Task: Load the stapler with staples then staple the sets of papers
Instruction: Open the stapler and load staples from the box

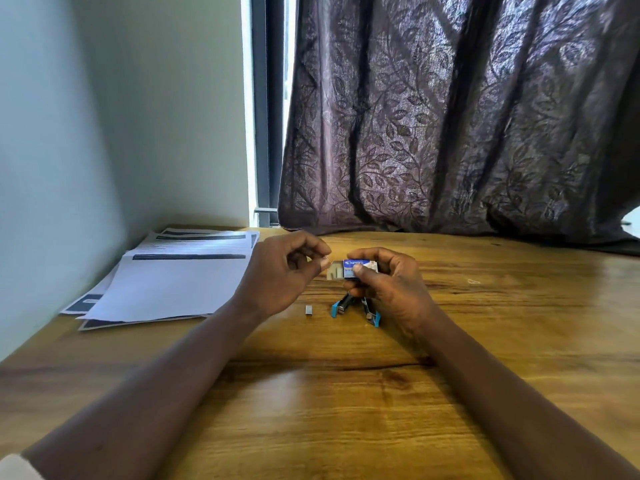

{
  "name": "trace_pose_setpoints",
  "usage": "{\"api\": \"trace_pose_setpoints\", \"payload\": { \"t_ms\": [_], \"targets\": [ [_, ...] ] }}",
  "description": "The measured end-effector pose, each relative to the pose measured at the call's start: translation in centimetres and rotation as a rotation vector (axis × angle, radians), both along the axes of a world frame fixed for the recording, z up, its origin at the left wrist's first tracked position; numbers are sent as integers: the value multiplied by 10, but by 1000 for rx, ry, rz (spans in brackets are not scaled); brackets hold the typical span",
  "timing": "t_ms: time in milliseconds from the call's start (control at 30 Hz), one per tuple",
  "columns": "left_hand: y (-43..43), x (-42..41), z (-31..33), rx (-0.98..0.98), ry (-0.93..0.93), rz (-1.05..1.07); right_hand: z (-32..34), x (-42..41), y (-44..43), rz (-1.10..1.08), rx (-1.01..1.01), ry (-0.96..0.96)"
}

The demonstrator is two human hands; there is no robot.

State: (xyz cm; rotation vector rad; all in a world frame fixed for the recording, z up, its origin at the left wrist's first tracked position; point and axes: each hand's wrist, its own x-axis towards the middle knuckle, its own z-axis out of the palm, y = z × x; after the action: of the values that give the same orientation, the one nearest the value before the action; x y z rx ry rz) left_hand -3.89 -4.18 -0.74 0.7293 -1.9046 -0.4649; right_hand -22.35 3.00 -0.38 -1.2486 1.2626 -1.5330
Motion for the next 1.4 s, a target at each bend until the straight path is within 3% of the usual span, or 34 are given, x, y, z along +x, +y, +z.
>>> {"api": "trace_pose_setpoints", "payload": {
  "t_ms": [333, 533, 1100, 1400],
  "targets": [
    [6, -3, 0, -140, -192, 67, -1, -1, -2, 5, -27, 126],
    [2, -4, -3, -135, -163, 109, -1, 0, -1, 18, -25, 103],
    [6, -9, -8, 190, -51, 18, -4, -2, -5, 73, -18, 75],
    [4, -7, -4, 454, 177, -128, -4, -1, -4, 53, -11, -33]
  ]
}}
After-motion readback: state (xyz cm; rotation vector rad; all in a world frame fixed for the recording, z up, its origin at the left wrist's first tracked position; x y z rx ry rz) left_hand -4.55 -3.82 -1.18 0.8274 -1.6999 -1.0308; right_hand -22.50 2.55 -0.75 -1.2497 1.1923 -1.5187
